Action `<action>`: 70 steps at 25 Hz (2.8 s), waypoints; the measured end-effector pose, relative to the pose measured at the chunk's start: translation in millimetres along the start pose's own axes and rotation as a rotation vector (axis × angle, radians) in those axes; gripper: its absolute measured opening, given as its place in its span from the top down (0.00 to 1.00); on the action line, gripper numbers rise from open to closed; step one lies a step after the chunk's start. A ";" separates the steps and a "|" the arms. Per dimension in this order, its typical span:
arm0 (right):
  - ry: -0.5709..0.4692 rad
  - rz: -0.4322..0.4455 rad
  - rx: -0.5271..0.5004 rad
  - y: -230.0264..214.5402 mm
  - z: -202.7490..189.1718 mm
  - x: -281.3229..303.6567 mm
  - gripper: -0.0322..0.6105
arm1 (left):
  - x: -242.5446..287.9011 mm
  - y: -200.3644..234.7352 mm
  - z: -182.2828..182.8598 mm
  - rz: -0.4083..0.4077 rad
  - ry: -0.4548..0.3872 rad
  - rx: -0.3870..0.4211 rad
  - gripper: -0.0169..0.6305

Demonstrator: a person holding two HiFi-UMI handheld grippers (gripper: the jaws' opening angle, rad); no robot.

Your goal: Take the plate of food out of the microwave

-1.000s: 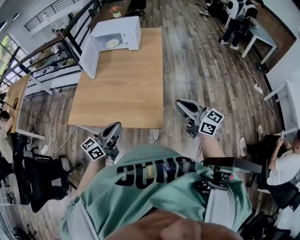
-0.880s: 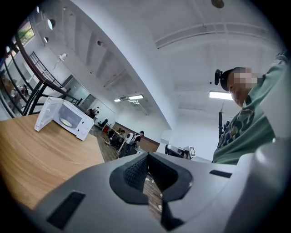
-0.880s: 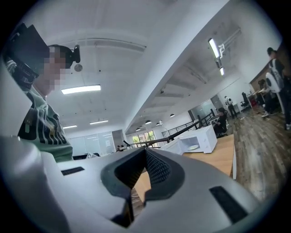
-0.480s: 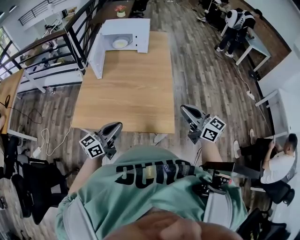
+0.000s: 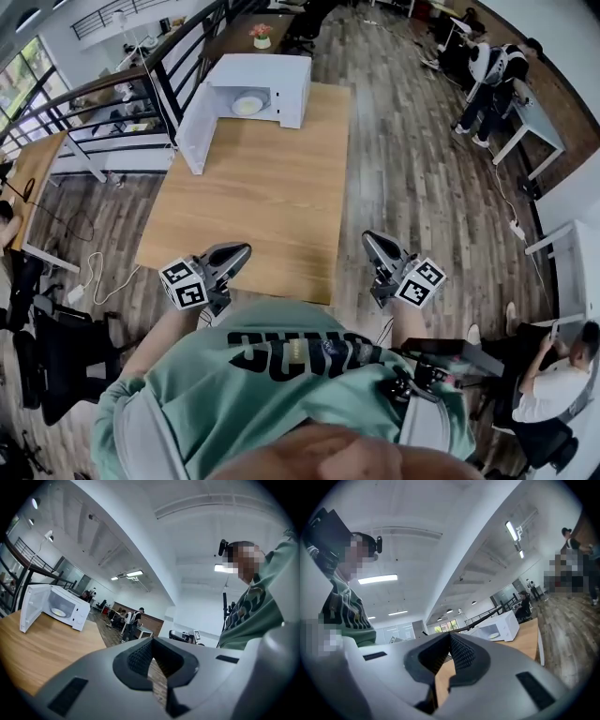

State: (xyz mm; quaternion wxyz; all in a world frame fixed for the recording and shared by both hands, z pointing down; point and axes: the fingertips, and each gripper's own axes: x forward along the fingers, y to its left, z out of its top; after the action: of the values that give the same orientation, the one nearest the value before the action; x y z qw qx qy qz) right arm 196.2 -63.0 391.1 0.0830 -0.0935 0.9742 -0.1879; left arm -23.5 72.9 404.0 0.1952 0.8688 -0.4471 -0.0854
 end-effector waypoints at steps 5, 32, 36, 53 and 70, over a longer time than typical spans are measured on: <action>-0.043 0.063 0.024 -77.7 20.6 -8.7 0.94 | 62.4 6.0 20.5 0.069 0.077 0.031 0.97; 0.082 -0.216 0.099 -134.6 -26.4 127.8 0.94 | 83.6 188.5 37.8 -0.229 0.032 -0.093 0.97; 0.162 -0.176 0.069 -137.5 -10.9 187.9 0.94 | 63.3 235.9 55.4 -0.160 -0.014 -0.066 0.97; 0.221 0.066 0.207 -170.3 -68.6 266.0 0.94 | 92.2 246.5 59.5 -0.009 -0.019 -0.059 0.97; 0.234 0.090 0.295 -244.0 -105.0 422.0 0.94 | 68.4 358.5 33.7 0.144 -0.006 -0.056 0.97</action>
State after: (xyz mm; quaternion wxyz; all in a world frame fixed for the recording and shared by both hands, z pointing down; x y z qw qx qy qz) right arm -196.5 -338.8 527.0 -0.0097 -0.0144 0.9423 -0.3344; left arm -260.8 -179.3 524.1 0.2238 0.8283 -0.5063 -0.0865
